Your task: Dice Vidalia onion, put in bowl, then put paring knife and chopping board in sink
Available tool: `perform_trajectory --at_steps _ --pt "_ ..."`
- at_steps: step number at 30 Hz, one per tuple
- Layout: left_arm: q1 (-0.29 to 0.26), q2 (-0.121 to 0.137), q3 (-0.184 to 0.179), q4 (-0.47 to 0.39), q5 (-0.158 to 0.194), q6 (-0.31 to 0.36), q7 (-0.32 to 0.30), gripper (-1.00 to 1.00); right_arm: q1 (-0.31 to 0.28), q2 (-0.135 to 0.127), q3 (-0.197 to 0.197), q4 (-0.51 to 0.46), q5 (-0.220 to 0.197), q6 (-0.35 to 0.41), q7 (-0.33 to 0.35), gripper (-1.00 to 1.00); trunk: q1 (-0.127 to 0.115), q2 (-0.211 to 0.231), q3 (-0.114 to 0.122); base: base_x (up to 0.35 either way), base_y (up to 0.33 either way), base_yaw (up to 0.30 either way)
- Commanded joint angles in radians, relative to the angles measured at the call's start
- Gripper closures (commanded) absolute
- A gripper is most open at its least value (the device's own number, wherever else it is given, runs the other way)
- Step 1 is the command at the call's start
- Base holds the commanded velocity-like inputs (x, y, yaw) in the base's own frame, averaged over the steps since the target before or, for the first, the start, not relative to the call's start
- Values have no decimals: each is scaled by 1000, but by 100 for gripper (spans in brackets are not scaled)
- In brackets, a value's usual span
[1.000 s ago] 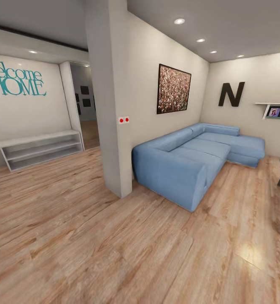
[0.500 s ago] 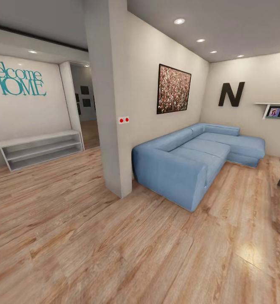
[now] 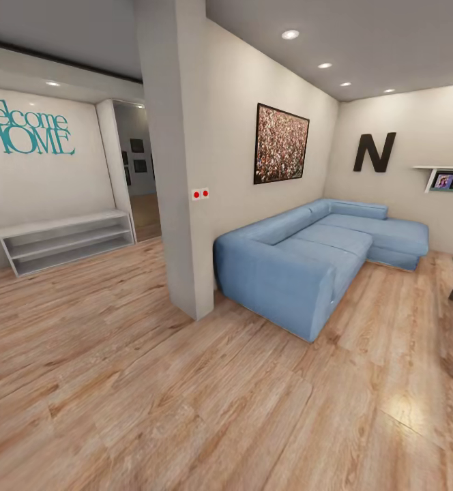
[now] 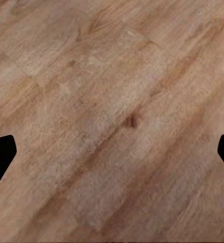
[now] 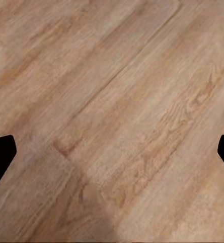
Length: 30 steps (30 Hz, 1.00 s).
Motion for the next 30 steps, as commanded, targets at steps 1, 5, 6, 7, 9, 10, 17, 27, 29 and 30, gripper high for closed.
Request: perform_trajectory --at_steps 1,5,6,7,9,10,17,27,29,30 --pt "1 0 1 -59 1 11 3 -100 -10 1 0 -46 1 0 -7 -100 0 0 -1 0 0 0" --pt "-2 2 3 -219 5 143 14 -100 -80 4 1 -124 2 12 -36 -100 0 0 -1 0 0 0" --pt "-4 4 3 -271 7 195 17 -100 -112 5 1 -132 6 28 -44 -100 0 0 -1 0 0 0" --pt "-5 5 3 -299 7 221 18 -100 -130 5 1 -135 11 39 -48 -100 0 0 -1 0 0 0" --pt "-11 6 4 -425 9 322 23 -100 -209 6 1 -142 43 97 -55 -100 0 0 -1 0 0 0" --pt "-20 7 5 -493 9 372 28 -100 -253 7 1 -144 64 122 -57 -100 0 0 -1 0 0 0" --pt "-119 10 8 -667 10 541 87 -100 -405 18 2 -159 106 163 -60 -100 0 0 -1 0 0 0" --pt "-155 8 4 -433 9 305 97 -100 -434 25 7 -152 108 82 -53 -100 0 0 -1 0 0 0" --pt "-155 4 3 -385 7 241 98 -100 -434 25 7 -132 108 77 -52 -100 0 0 -1 0 0 0" --pt "-155 6 3 -360 6 207 98 -100 -434 24 7 -121 108 72 -52 -100 0 0 -1 0 0 0"
